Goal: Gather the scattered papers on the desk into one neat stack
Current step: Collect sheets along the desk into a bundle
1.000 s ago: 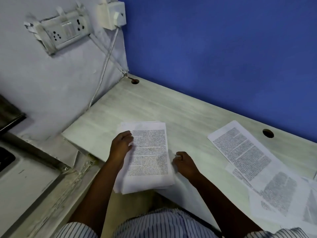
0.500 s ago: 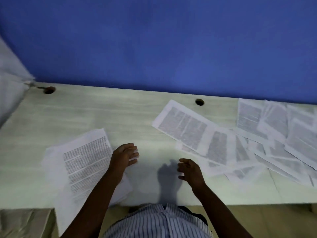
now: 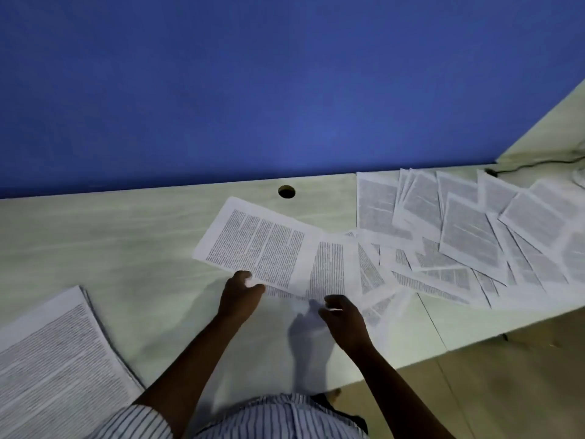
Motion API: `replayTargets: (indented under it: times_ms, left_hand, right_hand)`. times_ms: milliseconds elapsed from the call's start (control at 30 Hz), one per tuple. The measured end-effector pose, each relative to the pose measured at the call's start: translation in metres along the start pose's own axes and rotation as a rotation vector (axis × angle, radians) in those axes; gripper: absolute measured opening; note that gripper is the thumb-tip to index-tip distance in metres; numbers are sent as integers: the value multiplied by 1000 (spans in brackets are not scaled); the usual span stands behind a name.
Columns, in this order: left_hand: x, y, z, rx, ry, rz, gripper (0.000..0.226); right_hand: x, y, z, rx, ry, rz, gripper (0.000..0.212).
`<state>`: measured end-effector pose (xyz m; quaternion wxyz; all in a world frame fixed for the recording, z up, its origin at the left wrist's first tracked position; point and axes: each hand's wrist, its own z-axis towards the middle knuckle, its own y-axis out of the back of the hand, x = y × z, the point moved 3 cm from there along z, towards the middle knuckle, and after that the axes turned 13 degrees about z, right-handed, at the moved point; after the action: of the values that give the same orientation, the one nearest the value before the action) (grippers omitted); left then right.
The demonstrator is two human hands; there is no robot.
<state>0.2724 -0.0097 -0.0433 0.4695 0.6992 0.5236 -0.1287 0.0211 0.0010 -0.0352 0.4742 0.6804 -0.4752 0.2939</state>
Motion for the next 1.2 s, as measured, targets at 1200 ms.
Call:
replayTargets:
  times_ms: [1200]
  left_hand:
    - [-59,44,131,-319,441,609,107]
  right_hand:
    - [13,80,158,385,510,-673,23]
